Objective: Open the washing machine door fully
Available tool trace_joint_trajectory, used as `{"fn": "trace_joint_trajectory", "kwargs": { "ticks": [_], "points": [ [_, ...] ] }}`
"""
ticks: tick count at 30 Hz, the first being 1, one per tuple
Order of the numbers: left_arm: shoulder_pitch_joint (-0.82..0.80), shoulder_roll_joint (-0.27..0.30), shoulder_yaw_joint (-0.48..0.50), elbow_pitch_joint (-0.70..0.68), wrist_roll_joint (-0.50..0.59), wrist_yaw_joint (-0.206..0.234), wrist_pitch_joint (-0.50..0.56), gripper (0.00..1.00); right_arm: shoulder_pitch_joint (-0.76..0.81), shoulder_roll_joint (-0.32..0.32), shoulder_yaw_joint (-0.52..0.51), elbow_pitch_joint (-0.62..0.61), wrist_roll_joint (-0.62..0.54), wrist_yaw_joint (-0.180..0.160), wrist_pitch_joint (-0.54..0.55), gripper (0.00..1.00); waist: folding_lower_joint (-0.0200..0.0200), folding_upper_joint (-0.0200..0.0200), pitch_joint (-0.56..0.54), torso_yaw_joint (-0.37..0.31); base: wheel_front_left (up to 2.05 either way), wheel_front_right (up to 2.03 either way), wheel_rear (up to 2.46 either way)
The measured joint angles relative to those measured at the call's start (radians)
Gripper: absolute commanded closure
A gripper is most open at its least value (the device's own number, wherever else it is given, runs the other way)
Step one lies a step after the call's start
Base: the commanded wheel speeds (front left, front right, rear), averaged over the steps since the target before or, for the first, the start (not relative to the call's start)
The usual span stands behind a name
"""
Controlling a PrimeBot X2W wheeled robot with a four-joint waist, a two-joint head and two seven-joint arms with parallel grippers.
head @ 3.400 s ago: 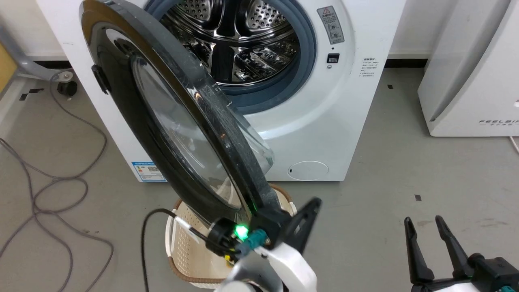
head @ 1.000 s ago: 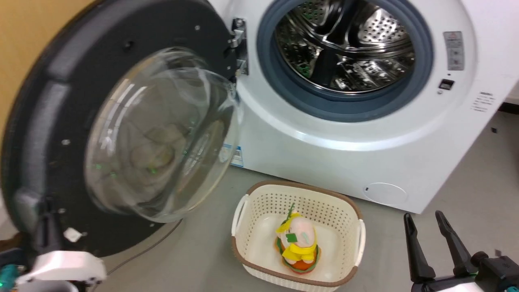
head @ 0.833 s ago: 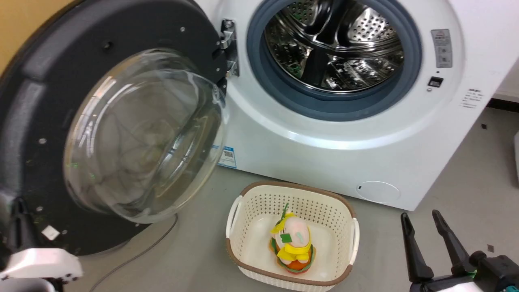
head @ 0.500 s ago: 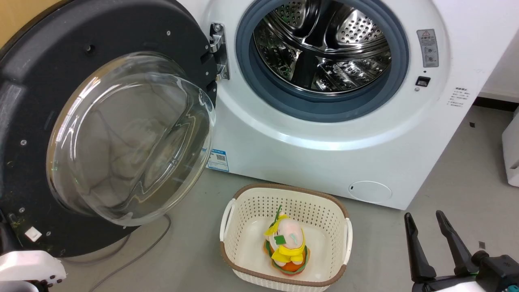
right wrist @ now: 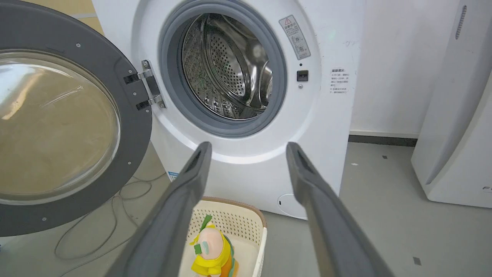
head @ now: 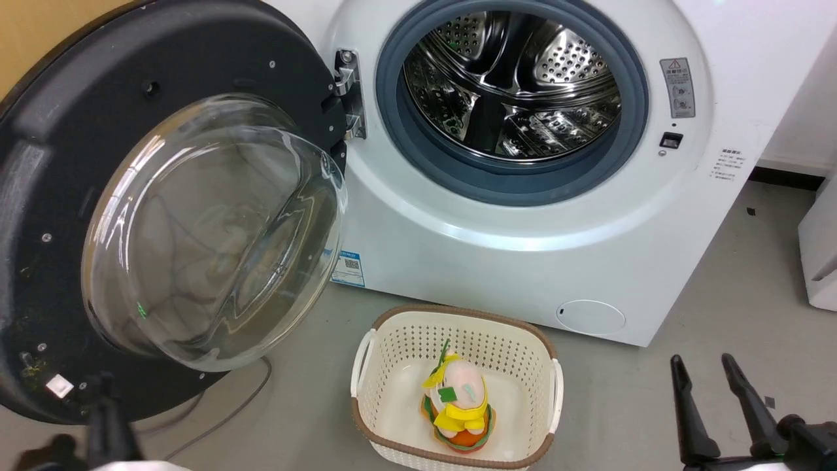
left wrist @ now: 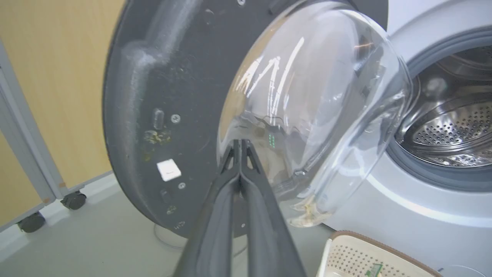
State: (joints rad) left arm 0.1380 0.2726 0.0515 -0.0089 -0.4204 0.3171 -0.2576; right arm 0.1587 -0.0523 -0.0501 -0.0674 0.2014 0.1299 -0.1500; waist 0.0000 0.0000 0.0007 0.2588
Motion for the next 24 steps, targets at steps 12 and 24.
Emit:
{"fn": "trace_joint_trajectory", "kwargs": {
  "ticks": [12, 24],
  "points": [
    [-0.006, -0.067, -0.209, 0.037, 0.041, -0.085, 0.033, 0.00, -0.002, 0.000, -0.036, -0.010, -0.053, 0.000, 0.027, 0.00, 0.0000, 0.0000, -0.004, -0.053, 0.00, 0.00, 0.00],
    [-0.106, -0.049, -0.308, 0.103, 0.136, -0.106, 0.065, 0.00, -0.004, 0.000, -0.007, -0.042, -0.109, 0.000, 0.059, 0.00, 0.0000, 0.0000, -0.001, -0.200, 0.00, 0.00, 0.00]
  ]
}}
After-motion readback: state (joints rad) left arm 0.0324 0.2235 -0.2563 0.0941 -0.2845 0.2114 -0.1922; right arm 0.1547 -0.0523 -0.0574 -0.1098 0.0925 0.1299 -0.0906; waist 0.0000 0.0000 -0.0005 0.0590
